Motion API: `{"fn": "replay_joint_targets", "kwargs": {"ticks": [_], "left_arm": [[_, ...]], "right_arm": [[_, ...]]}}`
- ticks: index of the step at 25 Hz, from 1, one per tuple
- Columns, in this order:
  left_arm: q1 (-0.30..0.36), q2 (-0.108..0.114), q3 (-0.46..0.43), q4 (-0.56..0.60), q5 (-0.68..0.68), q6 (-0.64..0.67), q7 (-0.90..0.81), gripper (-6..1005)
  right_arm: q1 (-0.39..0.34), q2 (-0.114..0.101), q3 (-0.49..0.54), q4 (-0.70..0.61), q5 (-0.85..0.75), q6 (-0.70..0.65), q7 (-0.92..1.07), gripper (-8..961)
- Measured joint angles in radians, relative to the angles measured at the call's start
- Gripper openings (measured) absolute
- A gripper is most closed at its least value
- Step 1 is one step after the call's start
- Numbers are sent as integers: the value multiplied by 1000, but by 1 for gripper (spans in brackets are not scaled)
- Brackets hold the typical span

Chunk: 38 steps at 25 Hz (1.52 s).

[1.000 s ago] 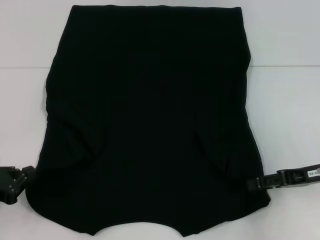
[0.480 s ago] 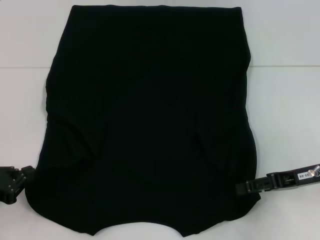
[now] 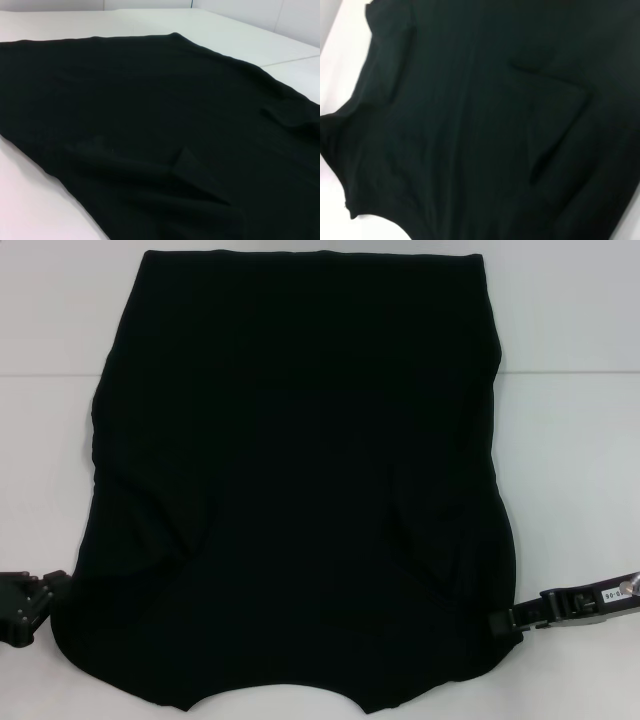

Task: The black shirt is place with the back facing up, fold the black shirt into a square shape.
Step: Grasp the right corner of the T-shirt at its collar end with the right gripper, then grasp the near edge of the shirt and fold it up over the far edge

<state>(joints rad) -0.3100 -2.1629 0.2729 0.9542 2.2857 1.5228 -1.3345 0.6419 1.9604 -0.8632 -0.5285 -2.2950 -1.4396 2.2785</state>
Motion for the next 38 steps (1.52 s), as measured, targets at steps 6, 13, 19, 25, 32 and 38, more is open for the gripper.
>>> {"fn": "replay_joint_targets", "kwargs": {"ticks": [6,13,19,25,32,38], "left_arm": [[0,0,2,0,0,-1,0,19],[-3,2,0,2,0,5,-5,20],[11,-1,-6,43,-2,65,-48,19],[24,-2,-47,64,-2,132,-73,20],[16,1,-54,63,6,164,-74,23],[-17,-1,-25,54,20,151,-74,45]], "right_arm": [[1,5,-1,-3,-3,4,5,294],[-5,3,5,-3,-1,-1,-18,159],[-39,-7,81,-3,9,-59,-104,55],[-87,-16,153,-13,9,-125,-174,55],[-110,-22,188,-13,9,-138,-200,55],[-107,-20,191,-10,10,-124,-206,55]]}}
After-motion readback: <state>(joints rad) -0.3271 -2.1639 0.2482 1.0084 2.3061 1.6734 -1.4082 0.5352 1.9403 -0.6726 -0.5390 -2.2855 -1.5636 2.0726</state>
